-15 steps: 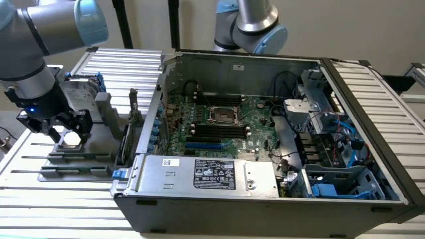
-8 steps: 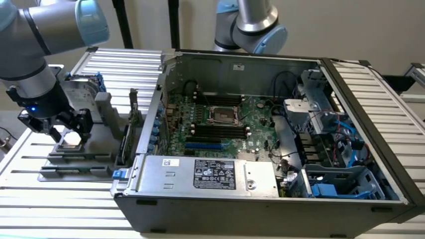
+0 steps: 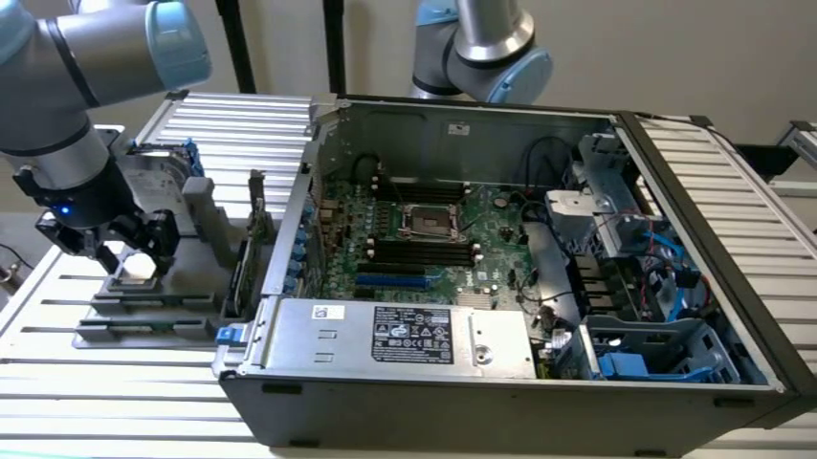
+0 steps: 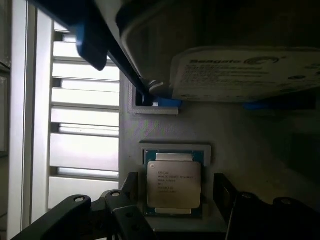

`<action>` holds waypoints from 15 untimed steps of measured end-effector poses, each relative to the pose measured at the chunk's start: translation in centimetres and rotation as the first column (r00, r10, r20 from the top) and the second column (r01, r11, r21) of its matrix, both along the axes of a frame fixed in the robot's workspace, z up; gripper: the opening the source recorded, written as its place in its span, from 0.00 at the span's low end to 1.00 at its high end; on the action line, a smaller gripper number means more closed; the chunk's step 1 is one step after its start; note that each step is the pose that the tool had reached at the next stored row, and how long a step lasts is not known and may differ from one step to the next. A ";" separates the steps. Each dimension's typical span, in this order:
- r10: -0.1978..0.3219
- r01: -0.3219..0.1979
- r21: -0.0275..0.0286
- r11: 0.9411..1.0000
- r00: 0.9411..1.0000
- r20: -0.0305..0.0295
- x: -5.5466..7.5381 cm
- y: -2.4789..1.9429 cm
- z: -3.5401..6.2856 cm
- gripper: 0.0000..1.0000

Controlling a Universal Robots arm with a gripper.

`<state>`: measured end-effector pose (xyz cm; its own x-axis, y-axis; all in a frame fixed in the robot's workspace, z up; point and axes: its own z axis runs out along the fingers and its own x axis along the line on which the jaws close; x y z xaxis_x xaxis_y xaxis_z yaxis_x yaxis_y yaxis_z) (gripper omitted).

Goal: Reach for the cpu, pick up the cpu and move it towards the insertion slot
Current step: 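Pick up the cpu and move it towards the insertion slot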

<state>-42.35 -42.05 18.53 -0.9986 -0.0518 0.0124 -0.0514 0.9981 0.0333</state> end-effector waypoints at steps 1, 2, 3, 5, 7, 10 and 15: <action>-0.002 0.002 0.000 1.000 1.000 0.000 0.0 0.02 -0.02 0.71; -0.003 0.003 0.000 1.000 1.000 0.000 0.0 0.05 -0.04 0.71; -0.005 0.005 0.000 1.000 1.000 0.000 0.0 0.09 -0.07 0.71; -0.007 0.007 0.000 1.000 1.000 0.000 0.0 0.16 -0.11 0.71; -0.009 0.009 0.000 1.000 1.000 0.000 0.0 0.23 -0.13 0.71; -0.012 0.012 0.000 1.000 1.000 0.000 0.0 0.26 -0.16 0.71; -0.013 0.013 0.000 1.000 1.000 0.000 -0.1 0.27 -0.19 0.69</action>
<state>-42.41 -41.78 18.35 -0.9992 -0.0392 0.0124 -0.0388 0.9987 0.0333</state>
